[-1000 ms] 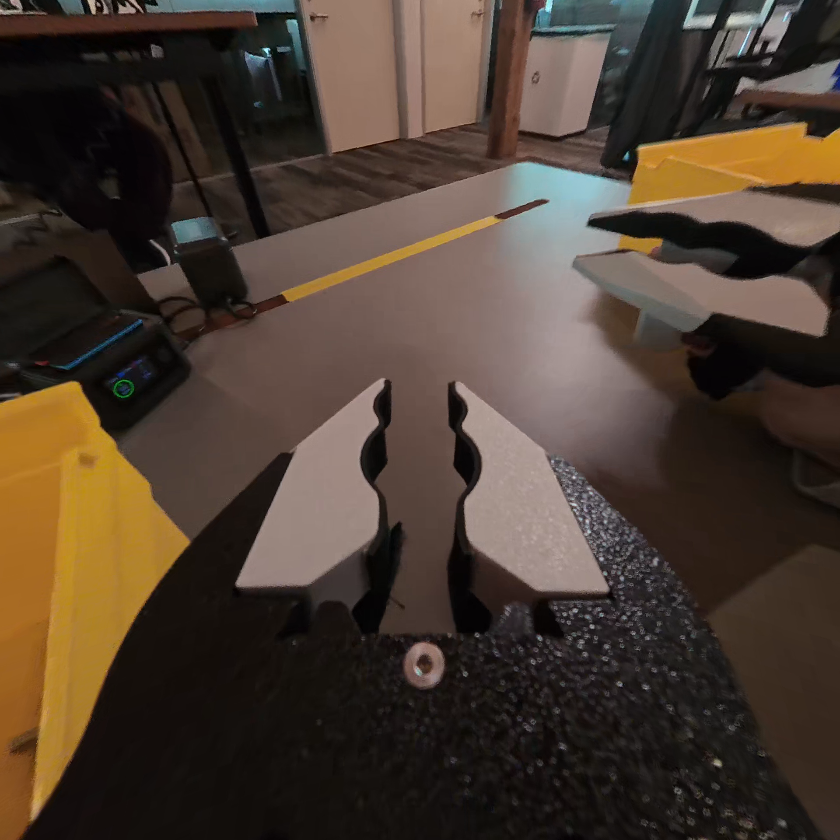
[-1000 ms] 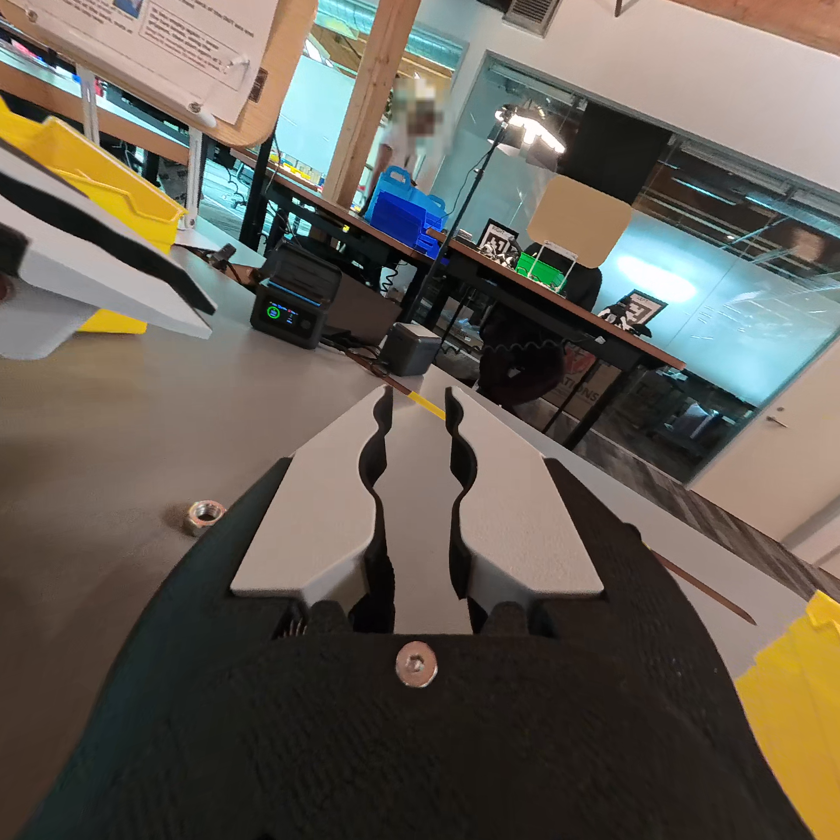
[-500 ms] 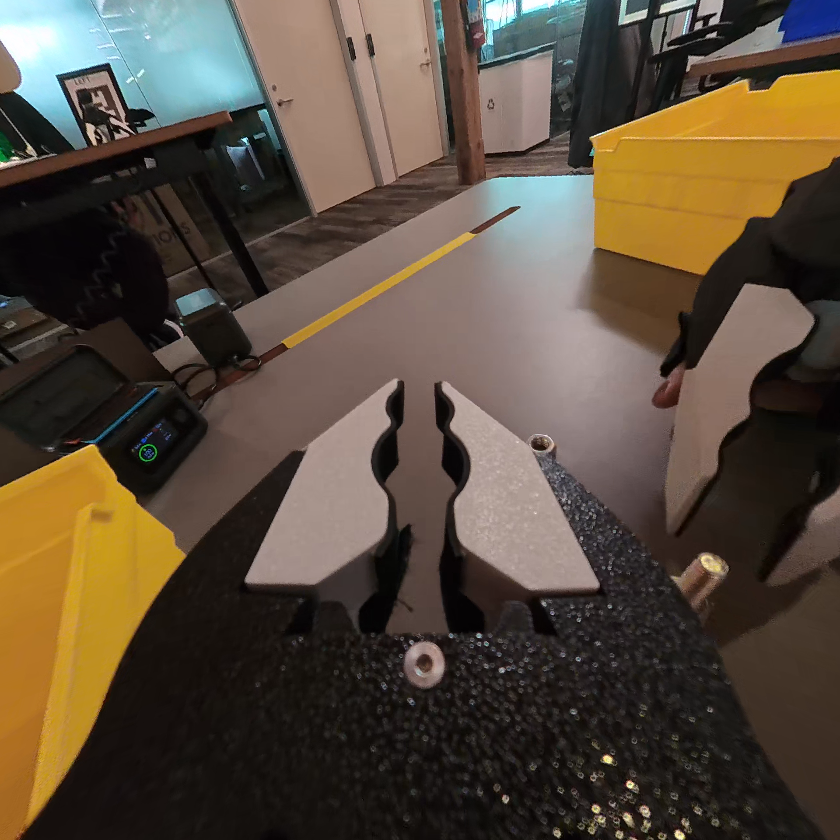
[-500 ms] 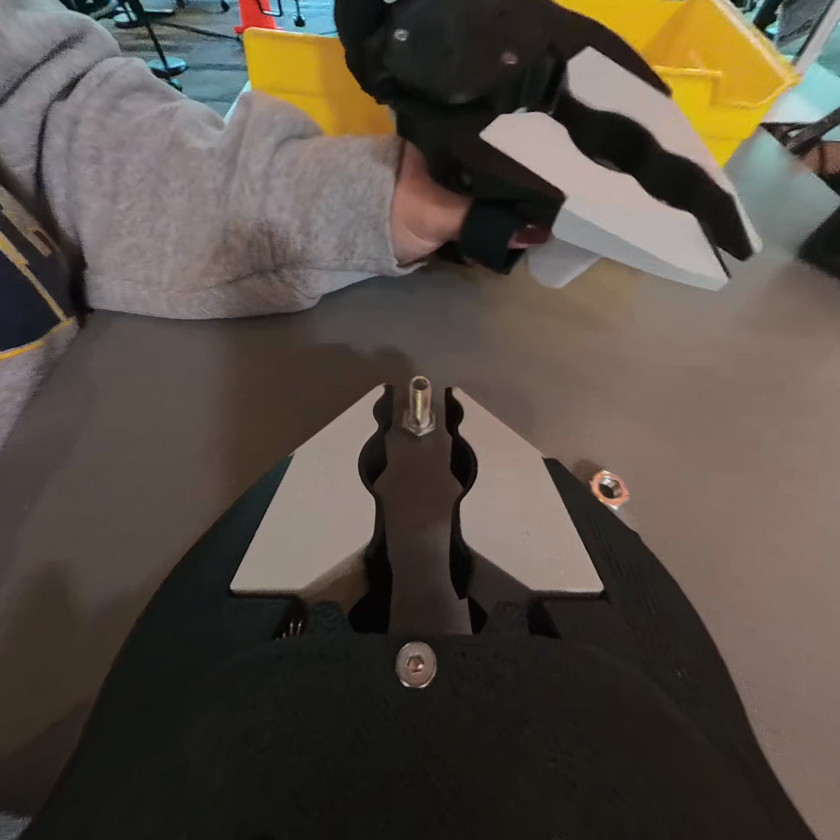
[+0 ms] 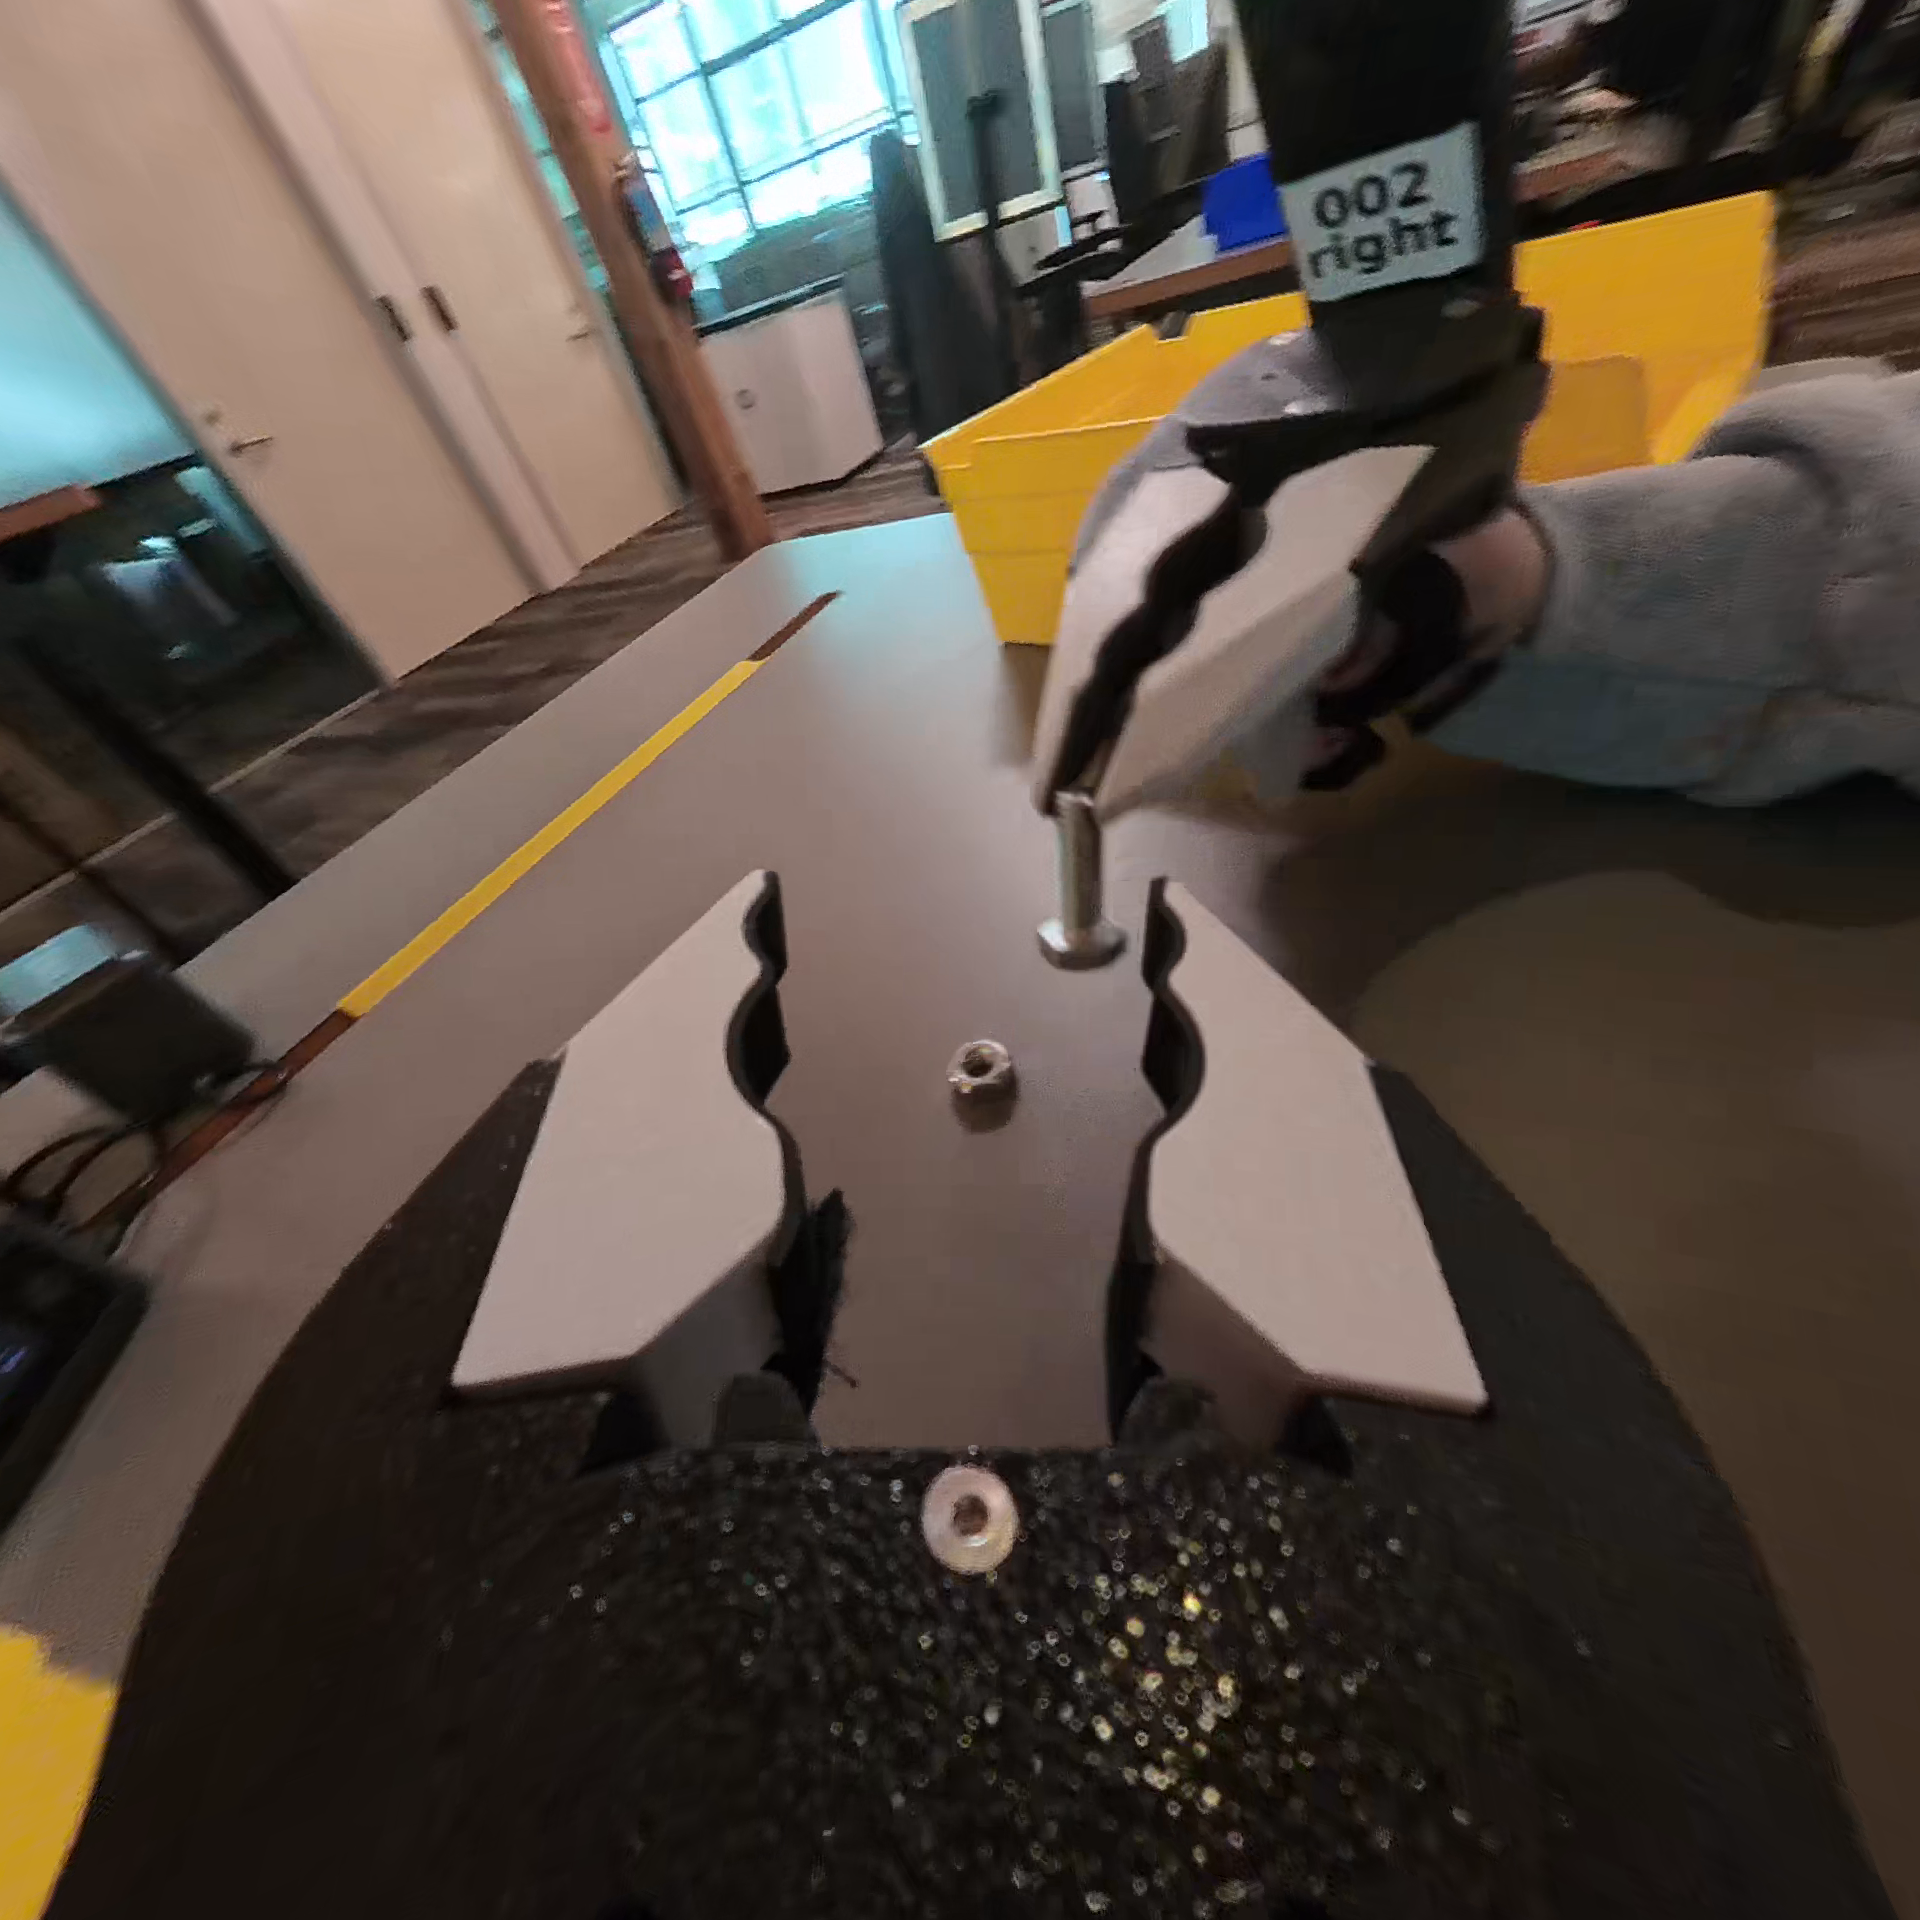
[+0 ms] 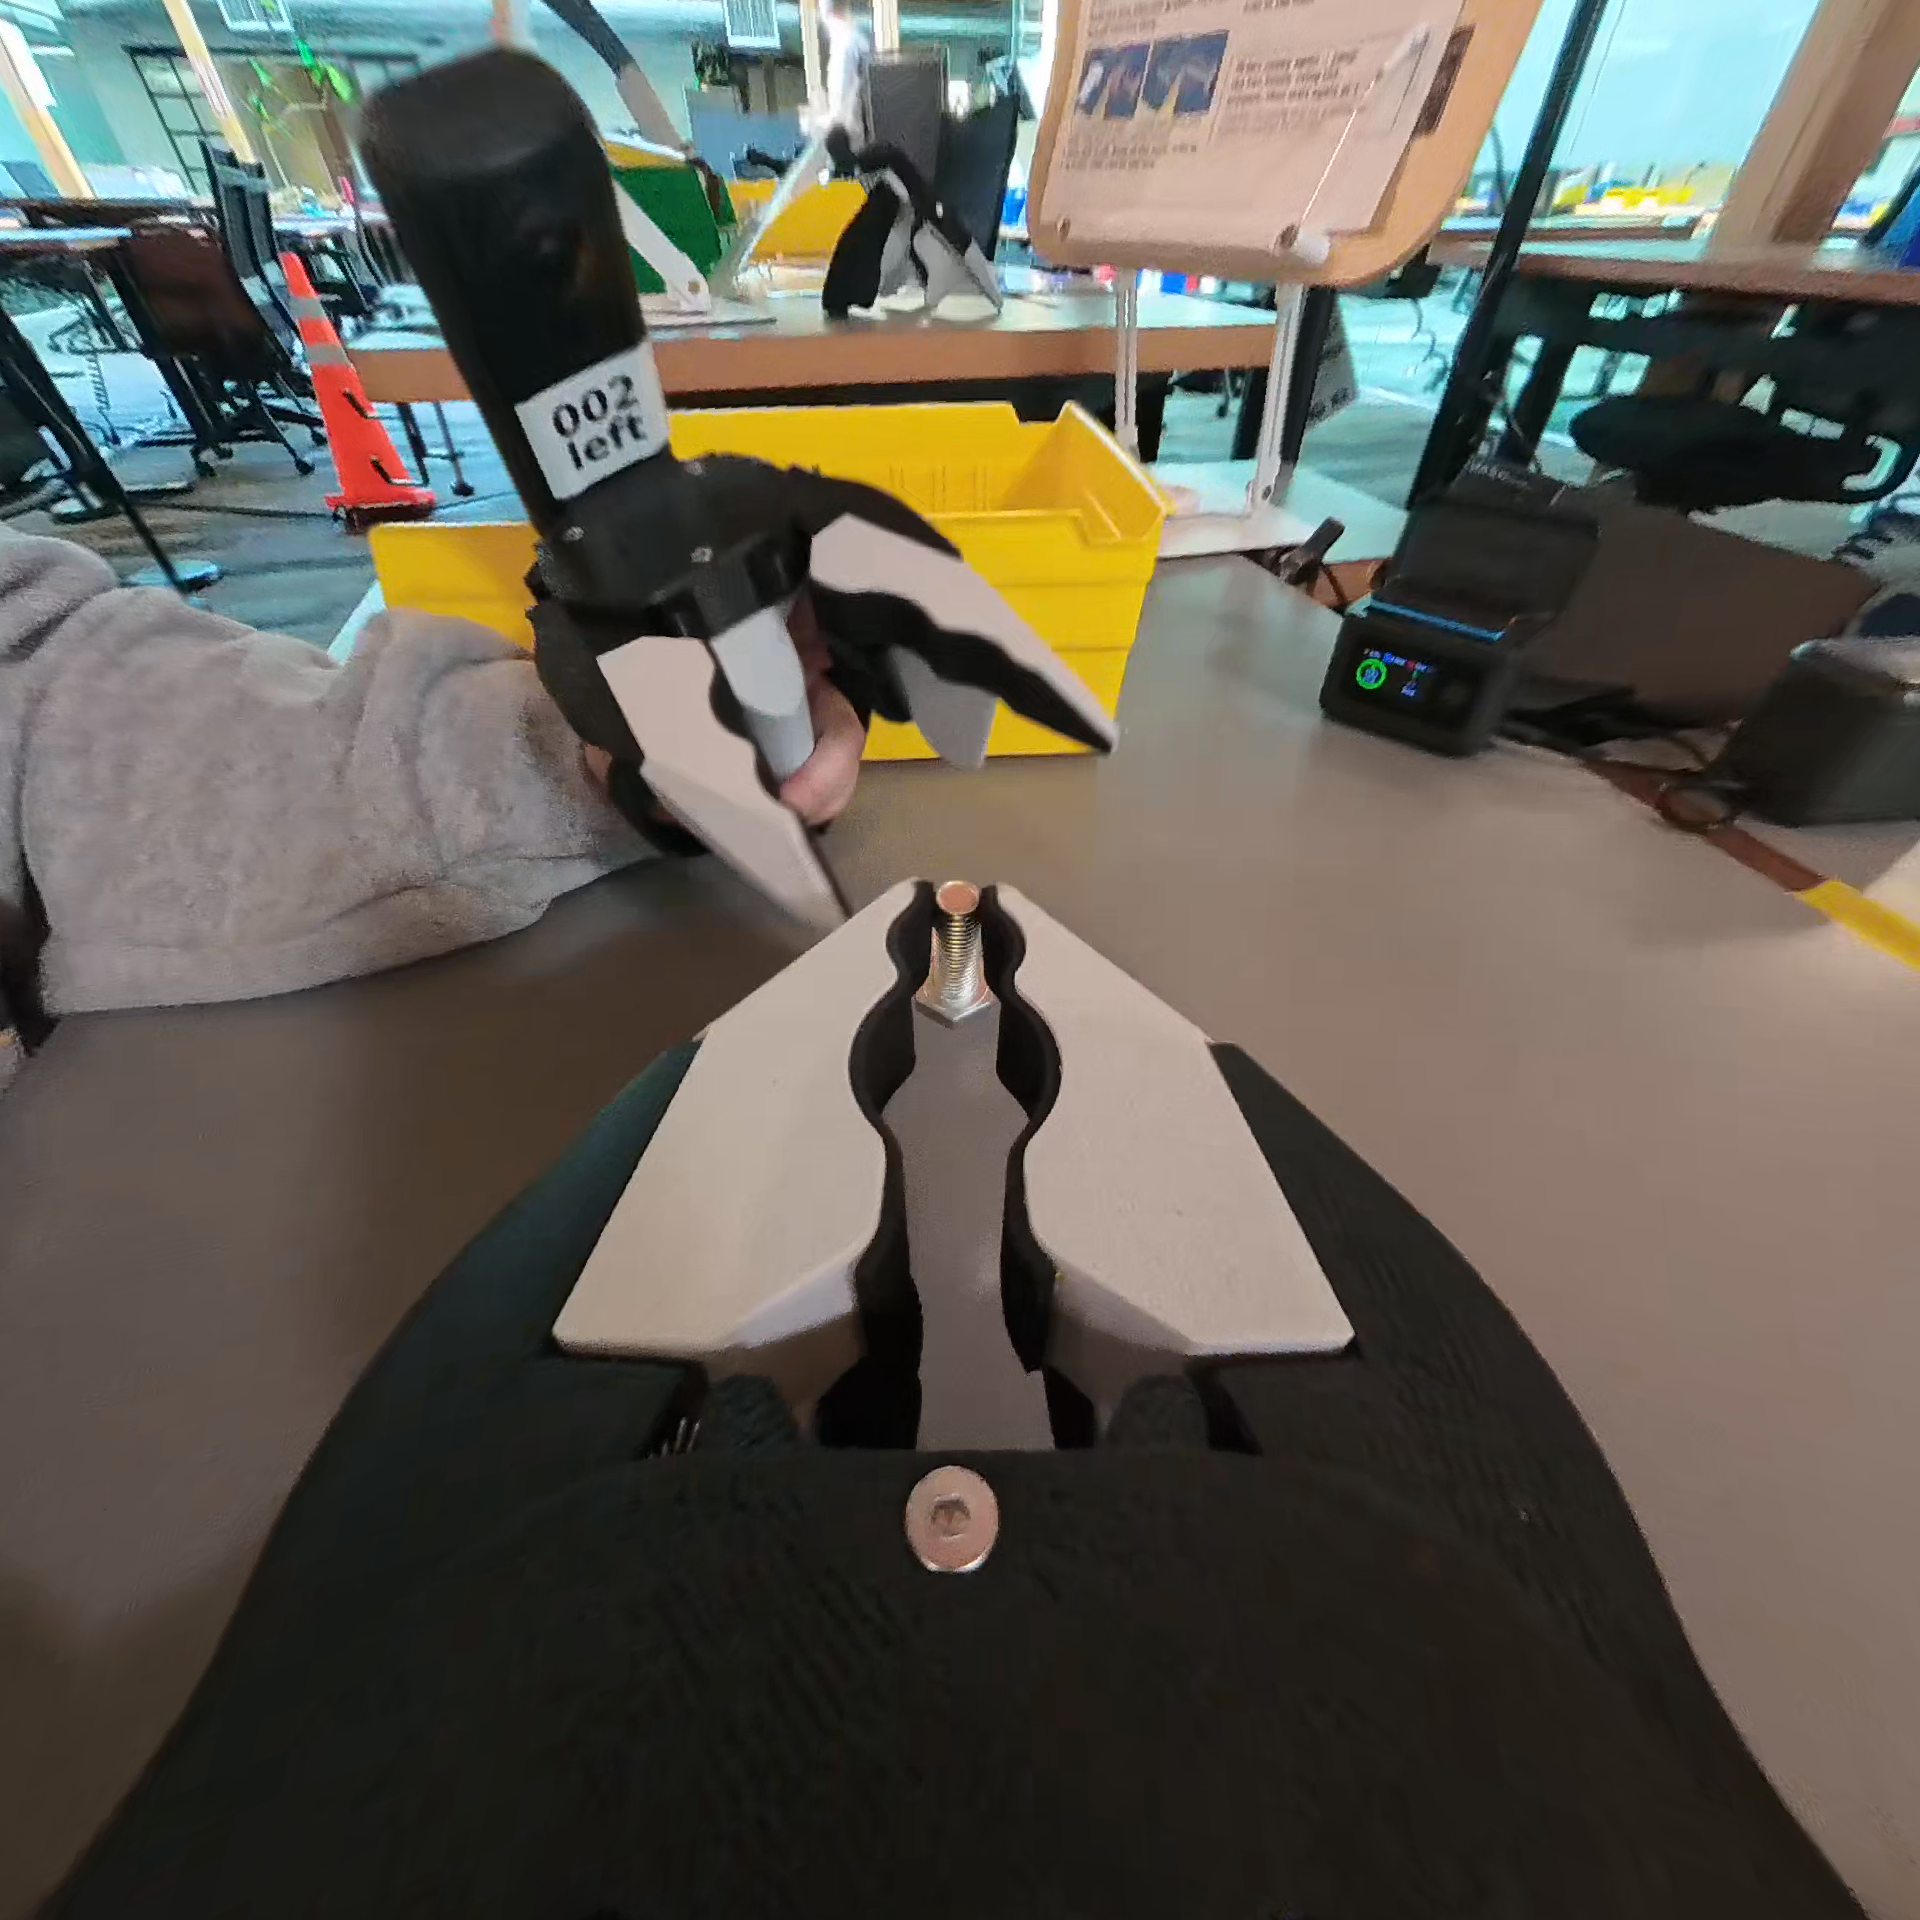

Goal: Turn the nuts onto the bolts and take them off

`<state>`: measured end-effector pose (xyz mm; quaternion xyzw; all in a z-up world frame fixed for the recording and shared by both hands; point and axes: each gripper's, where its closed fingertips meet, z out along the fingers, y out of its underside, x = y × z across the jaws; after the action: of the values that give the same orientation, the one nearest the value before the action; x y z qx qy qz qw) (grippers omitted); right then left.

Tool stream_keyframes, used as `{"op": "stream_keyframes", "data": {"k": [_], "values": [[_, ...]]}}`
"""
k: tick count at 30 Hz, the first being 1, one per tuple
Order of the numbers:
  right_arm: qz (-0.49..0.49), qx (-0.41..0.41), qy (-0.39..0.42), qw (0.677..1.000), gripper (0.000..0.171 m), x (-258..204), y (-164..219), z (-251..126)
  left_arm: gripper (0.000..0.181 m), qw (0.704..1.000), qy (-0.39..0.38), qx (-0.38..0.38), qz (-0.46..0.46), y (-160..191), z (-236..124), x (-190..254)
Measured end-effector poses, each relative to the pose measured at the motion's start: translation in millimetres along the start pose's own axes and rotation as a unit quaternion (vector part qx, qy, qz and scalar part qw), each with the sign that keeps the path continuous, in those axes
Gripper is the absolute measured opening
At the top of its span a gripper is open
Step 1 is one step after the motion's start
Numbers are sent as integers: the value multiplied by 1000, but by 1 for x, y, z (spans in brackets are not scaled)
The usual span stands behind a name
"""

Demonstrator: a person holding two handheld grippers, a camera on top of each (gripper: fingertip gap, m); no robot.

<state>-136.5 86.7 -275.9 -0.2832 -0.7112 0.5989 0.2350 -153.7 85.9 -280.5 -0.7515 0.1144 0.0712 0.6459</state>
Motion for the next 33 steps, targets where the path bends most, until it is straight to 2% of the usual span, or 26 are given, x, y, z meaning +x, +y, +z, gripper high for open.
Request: {"op": "stream_keyframes", "data": {"k": [3,4,9,14,19,23,25,30,33], "values": [[3,32,-28,999,7,-6,-9,-8,68,995,90,-5,-30,2,4,27],[7,41,-43,998,7,-10,-12,-9,63,992,115,-7,-43,2,5,33],[2,42,-87,995,7,-26,-14,-7,54,990,125,10,-62,-4,2,34],[9,58,-125,990,7,-37,-20,-9,38,979,187,8,-78,-4,0,51],[20,75,-153,985,7,-44,-26,-15,35,974,208,27,-88,-13,-4,56],[24,81,-163,983,7,-46,-27,-16,18,964,247,32,-97,-17,-8,67],[26,77,-167,983,7,-47,-26,-16,16,961,258,28,-99,-16,-9,69],[31,68,-169,983,7,-46,-23,-16,16,961,257,19,-95,-13,-7,71],[20,85,-127,988,9,-35,-26,-14,16,969,225,17,-104,-12,-4,61]]}}
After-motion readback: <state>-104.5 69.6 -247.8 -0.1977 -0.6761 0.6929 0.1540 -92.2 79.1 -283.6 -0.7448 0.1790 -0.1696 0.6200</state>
